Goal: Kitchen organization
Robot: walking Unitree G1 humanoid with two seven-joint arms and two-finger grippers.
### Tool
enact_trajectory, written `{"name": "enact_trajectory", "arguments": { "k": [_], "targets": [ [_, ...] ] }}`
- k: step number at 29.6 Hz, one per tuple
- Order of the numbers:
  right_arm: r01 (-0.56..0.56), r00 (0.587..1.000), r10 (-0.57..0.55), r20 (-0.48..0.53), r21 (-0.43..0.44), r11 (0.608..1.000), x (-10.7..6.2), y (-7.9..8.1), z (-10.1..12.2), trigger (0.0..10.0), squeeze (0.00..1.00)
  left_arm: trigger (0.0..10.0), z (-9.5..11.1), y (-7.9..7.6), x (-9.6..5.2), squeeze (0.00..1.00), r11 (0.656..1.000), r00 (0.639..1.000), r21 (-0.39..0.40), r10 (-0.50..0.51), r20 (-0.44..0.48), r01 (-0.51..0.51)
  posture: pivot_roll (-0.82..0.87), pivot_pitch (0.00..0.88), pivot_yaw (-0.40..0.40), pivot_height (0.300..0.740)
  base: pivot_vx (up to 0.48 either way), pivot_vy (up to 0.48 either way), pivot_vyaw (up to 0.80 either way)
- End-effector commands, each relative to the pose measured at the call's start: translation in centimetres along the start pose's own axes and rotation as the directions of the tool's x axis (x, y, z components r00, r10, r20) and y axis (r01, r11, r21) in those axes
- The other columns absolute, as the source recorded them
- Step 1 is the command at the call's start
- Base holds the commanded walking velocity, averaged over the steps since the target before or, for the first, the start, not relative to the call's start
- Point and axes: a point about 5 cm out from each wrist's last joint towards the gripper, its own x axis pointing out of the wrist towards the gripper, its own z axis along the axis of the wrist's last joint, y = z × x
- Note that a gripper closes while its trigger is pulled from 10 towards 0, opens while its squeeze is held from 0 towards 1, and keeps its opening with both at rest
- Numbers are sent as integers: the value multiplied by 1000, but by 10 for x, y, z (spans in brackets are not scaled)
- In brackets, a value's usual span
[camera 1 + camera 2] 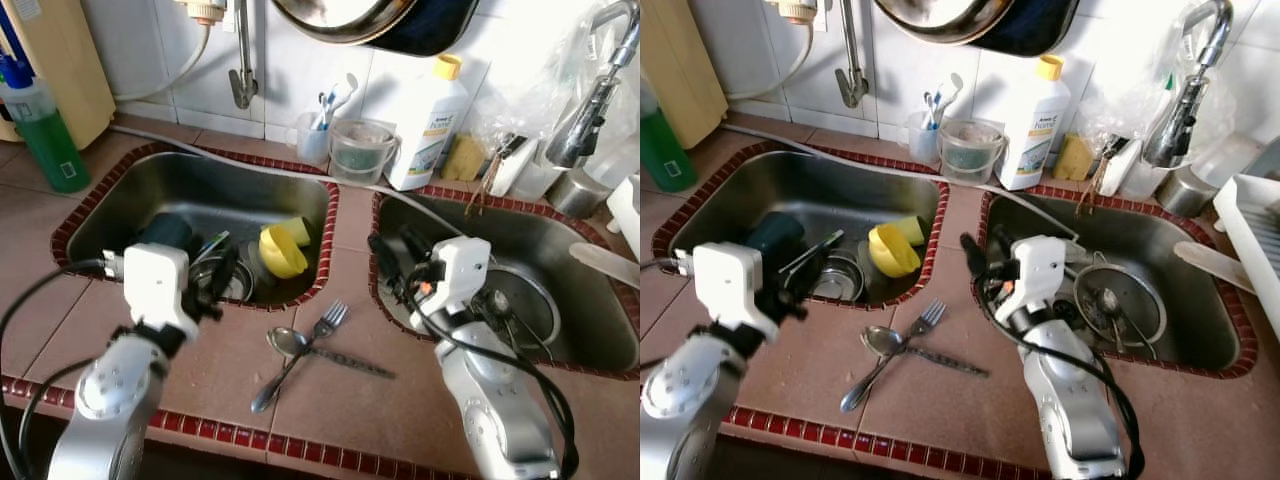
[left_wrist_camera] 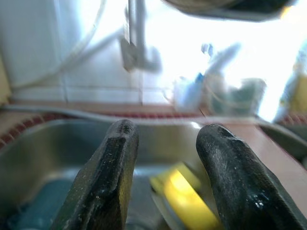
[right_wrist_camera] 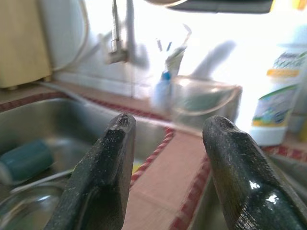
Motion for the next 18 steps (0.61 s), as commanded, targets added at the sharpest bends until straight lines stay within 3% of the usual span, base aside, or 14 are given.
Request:
{"name": "enact_trajectory", "arguments": {
  "k": [1, 8, 11, 16, 18],
  "targets": [
    [52, 999, -52, 7, -24, 998, 0, -12, 1, 10000, 0, 10000, -3, 2, 8, 0, 1000, 1000, -19, 13, 2, -13, -44, 62, -79, 740, 0, 0, 0],
    [82, 997, -81, 11, -41, 996, 4, -17, 0, 10000, 0, 10000, -5, 14, 32, 0, 998, 999, -52, 46, 2, -46, -57, 55, -72, 740, 0, 0, 0],
    [86, 996, -86, 13, -48, 995, 4, -18, 0, 10000, 0, 10000, -10, 20, 37, 0, 999, 998, -16, 28, -51, -29, -65, 51, -69, 740, 0, 0, 0],
    [95, 995, -94, 13, -56, 994, 3, -21, -1, 10000, 0, 10000, -20, 32, 29, 0, 995, 983, -28, -95, -158, 91, -73, 46, -67, 740, 0, 0, 0],
    [97, 995, -97, 12, -58, 994, 3, -22, -2, 10000, 0, 10000, -21, 39, 24, 0, 986, 972, 76, -132, -193, 149, -67, 45, -69, 740, 0, 0, 0]
  ]
}}
